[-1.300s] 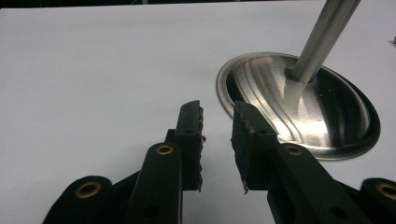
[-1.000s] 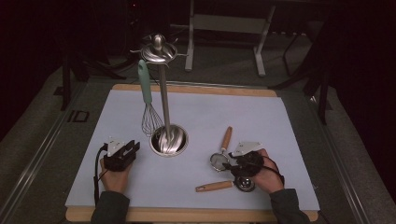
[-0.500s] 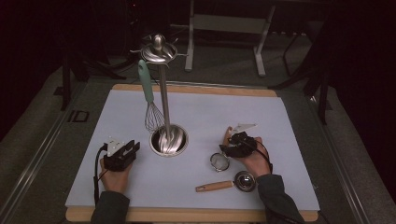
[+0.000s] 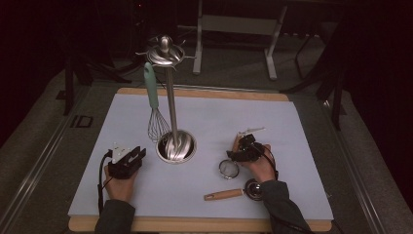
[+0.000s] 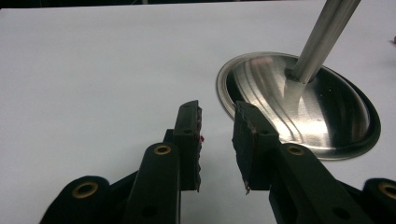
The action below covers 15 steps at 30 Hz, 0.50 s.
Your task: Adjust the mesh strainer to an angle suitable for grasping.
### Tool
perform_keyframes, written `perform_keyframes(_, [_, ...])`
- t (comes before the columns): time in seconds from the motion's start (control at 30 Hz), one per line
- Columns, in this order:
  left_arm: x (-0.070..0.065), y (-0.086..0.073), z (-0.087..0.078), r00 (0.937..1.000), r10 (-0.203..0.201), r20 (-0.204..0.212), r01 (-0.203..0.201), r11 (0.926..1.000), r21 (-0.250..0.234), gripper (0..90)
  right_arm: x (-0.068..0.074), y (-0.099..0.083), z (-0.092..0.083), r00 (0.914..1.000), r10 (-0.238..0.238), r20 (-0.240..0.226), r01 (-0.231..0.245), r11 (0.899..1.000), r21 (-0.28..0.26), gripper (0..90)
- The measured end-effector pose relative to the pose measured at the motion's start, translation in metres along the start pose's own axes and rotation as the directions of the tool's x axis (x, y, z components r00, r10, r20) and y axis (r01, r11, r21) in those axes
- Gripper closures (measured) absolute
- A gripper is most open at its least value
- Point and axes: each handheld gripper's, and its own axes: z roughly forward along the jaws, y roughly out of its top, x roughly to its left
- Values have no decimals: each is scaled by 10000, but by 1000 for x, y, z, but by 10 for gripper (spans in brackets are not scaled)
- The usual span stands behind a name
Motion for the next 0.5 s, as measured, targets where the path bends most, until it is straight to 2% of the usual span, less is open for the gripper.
perform_keyframes(0.13, [0, 0, 0, 10000, 1, 6, -1, 10000, 1, 716, -1, -1, 3, 9996, 153, -238, -151, 9999, 62, 396])
perform_keyframes(0.17, [0, 0, 0, 10000, -6, 8, 6, 10000, -9, 716, -1, 0, 3, 9991, 124, -412, -118, 9998, 130, 447])
perform_keyframes(0.3, [0, 0, 0, 10000, 7, 9, -7, 10000, -1, 716, 4, 4, 6, 9977, -146, -660, 165, 9994, 293, 518])
perform_keyframes(0.4, [0, 0, 0, 10000, -10, 11, 10, 10000, -7, 715, 7, 6, 8, 9965, -279, -787, 308, 9988, 368, 529])
perform_keyframes(0.43, [0, 0, 0, 10000, -13, 14, 13, 10000, -6, 715, 11, 9, 9, 9952, -392, -897, 430, 9982, 414, 579])
perform_keyframes(0.5, [0, 0, 0, 10000, -13, 16, 13, 10000, -4, 714, 14, 10, 10, 9922, -566, -1114, 615, 9973, 407, 618])
